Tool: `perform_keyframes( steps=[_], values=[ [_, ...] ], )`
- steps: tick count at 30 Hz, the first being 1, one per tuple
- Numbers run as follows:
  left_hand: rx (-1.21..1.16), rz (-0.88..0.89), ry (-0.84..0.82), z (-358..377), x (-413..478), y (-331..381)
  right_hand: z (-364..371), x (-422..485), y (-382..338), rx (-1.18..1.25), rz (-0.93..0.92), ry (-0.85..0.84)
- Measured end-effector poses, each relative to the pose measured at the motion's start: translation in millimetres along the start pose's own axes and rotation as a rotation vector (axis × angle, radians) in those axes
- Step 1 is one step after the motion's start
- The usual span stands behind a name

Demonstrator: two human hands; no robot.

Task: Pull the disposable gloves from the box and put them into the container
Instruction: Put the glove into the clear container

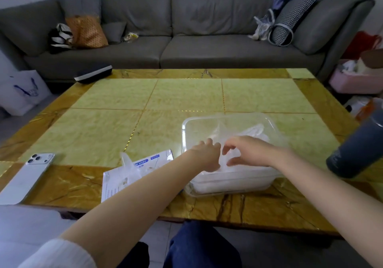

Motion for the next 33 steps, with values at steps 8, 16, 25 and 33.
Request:
perform_keyframes(
  steps=[8, 16, 25, 33],
  values=[
    [0.038, -0.093, -0.286, 37, 10, -11, 22, 11, 51, -0.166, 0.142, -0.178],
    [0.086, -0.054, -0.248, 30, 3, -8, 16, 7, 40, -0.146, 0.171, -0.202],
    [-0.205, 0.001, 0.784, -73, -76, -41, -42, -11, -52, -0.142, 0.047, 0.273],
    [-0.449, -0.366, 0.909, -6, -158, -164, -4, -6, -191, 0.061, -0.342, 0.47]
  ],
)
Point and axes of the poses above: each hand's wrist, its own x-axis towards the middle knuckle, its own z-axis out of the palm, y = z × x, the point moved 8 cm from there along x, towards the middle knuckle, and after that the axes turned 2 degrees about y, right-handed, at the moved point
